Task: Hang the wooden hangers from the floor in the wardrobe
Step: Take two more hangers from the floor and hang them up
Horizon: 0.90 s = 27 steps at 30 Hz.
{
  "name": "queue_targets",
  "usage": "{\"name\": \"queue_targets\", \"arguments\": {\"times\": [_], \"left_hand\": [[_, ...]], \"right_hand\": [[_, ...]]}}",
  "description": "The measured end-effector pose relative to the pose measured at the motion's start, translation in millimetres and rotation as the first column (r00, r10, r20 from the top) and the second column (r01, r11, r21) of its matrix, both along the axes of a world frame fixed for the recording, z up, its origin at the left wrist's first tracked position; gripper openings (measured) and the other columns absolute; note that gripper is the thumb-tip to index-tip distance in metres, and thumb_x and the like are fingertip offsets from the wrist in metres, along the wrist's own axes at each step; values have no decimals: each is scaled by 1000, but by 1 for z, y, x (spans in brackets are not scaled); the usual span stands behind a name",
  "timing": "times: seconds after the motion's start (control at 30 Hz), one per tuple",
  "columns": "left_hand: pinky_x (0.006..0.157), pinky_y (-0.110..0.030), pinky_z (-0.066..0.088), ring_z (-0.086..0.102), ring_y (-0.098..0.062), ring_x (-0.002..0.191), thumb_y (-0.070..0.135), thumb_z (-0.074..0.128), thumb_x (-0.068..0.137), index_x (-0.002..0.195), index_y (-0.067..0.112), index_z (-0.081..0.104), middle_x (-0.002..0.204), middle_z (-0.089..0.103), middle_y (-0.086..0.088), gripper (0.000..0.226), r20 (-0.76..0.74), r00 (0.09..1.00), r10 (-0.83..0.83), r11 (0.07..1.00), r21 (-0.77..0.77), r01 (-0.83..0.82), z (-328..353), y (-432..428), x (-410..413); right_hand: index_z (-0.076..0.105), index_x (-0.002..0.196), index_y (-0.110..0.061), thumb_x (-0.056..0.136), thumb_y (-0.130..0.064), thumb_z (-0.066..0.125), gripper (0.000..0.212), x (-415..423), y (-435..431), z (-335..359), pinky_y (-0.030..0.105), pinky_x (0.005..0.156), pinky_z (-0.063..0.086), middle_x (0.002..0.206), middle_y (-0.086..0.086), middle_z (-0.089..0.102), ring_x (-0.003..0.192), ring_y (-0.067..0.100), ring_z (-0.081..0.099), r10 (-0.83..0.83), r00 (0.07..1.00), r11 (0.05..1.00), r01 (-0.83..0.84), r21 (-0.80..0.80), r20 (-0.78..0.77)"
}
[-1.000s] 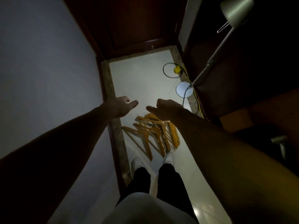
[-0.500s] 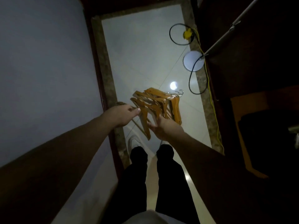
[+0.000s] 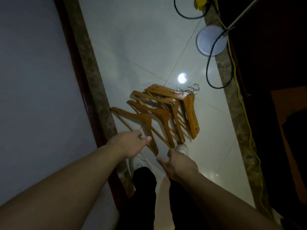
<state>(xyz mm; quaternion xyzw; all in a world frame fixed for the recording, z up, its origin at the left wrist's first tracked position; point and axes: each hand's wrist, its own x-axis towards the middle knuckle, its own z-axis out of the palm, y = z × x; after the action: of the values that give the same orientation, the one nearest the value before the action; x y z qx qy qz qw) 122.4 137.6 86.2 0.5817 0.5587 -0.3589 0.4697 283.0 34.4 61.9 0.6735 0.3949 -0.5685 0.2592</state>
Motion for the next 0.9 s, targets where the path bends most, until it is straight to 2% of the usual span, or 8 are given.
{"name": "queue_targets", "arguments": {"times": [0.23, 0.37, 0.47, 0.63, 0.73, 0.83, 0.9], "left_hand": [[110, -42, 37, 44, -26, 136, 71, 29, 93, 149, 27, 39, 153, 43, -6, 71, -38, 999, -23, 1000, -7, 23, -102, 4, 0], [108, -40, 37, 44, -27, 135, 69, 29, 94, 147, 26, 42, 152, 44, -7, 70, -54, 998, -15, 999, -33, 14, -155, 0, 0], [108, -40, 38, 45, -27, 134, 69, 29, 94, 147, 25, 43, 151, 46, -6, 70, -49, 999, -5, 999, -38, 3, -190, -5, 2], [105, -45, 41, 50, -29, 128, 68, 33, 94, 142, 26, 46, 143, 53, -8, 65, -52, 996, 71, 997, 8, -71, -246, -6, 7], [101, -42, 41, 52, -29, 125, 63, 37, 96, 141, 21, 48, 139, 56, -9, 63, -41, 989, 142, 989, 47, -141, -276, -6, 10], [93, -38, 41, 55, -26, 117, 58, 42, 97, 135, 16, 54, 132, 60, -9, 57, -56, 978, 200, 979, 61, -196, -306, -9, 13], [85, -34, 39, 54, -19, 100, 53, 44, 99, 125, 14, 59, 118, 64, -8, 50, -70, 968, 242, 970, 40, -240, -323, -14, 16]], "right_hand": [[43, 139, -19, 93, -70, 33, 70, 7, 5, -103, 44, 95, 49, 134, 9, 57, 123, 29, 55, -7, 1000, 1000, 6, 24, 9], [45, 136, -19, 92, -71, 35, 69, 8, 7, -157, 45, 92, 50, 129, 11, 60, 119, 31, 57, -11, 1000, 1000, 10, 21, 20], [47, 131, -19, 92, -70, 37, 65, 10, 9, -193, 45, 89, 52, 120, 12, 62, 110, 30, 60, -74, 997, 997, 74, 3, 10], [51, 123, -23, 91, -68, 42, 56, 20, 5, -243, 45, 88, 52, 115, 7, 61, 109, 29, 60, -182, 983, 983, 181, 25, 26], [51, 122, -23, 92, -66, 45, 52, 28, 3, -270, 43, 87, 52, 110, 5, 61, 105, 26, 61, -199, 979, 979, 197, 49, 43], [48, 128, -23, 92, -63, 46, 54, 31, 5, -298, 46, 89, 54, 113, 6, 59, 105, 25, 61, -193, 979, 980, 189, 70, 66], [45, 132, -22, 93, -62, 47, 56, 29, 11, -314, 47, 88, 55, 116, 9, 59, 104, 26, 61, -184, 979, 981, 177, 85, 83]]}}
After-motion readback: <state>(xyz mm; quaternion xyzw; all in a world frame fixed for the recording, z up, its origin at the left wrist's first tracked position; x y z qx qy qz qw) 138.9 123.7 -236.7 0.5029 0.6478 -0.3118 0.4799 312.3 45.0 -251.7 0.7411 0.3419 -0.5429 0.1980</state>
